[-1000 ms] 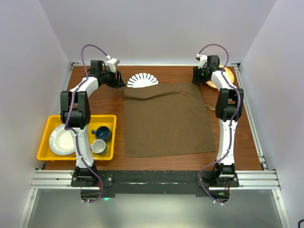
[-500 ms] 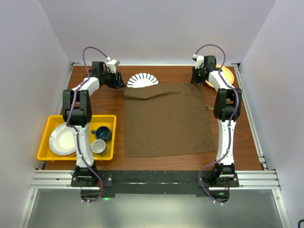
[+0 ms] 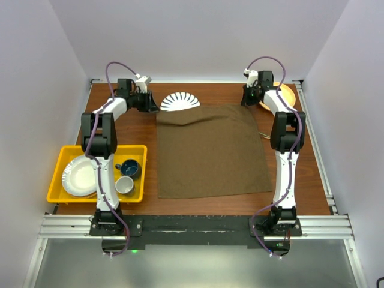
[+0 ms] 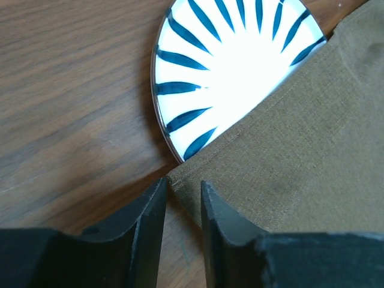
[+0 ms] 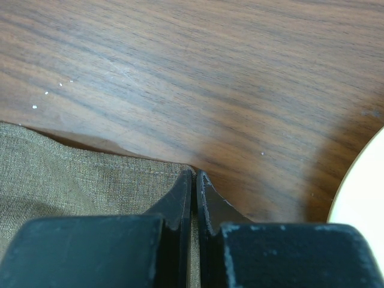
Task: Fold the napkin into a case and place the utensils inside
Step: Pick up the flattened napkin from the center of the board, then fold and flatten the napkin at the center of the board.
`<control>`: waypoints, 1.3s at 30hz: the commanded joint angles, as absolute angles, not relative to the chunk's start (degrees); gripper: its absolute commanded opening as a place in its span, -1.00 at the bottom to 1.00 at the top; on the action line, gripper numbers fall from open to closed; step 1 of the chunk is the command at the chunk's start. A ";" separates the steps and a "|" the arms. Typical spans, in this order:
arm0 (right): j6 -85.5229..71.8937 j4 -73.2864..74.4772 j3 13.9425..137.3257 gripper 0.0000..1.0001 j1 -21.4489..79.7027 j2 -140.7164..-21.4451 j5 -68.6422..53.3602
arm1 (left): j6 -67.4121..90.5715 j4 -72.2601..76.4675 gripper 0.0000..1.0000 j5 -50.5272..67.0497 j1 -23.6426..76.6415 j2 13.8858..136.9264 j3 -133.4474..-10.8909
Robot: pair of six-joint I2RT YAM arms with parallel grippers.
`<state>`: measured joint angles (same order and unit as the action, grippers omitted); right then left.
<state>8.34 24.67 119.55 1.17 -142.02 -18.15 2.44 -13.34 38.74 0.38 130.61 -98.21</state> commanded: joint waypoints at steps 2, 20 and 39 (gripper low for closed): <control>7.47 24.70 119.36 -1.00 1.32 -137.38 -20.65 | 2.55 -11.95 -0.73 42.01 0.00 130.26 -100.37; 17.48 33.99 110.83 -1.00 -2.02 -122.17 -26.19 | -16.59 -18.71 -1.00 48.86 0.00 112.25 -89.48; 48.51 56.16 83.95 -1.00 -4.48 -102.40 -27.34 | -52.91 -40.52 -1.00 41.22 12.74 88.51 -59.33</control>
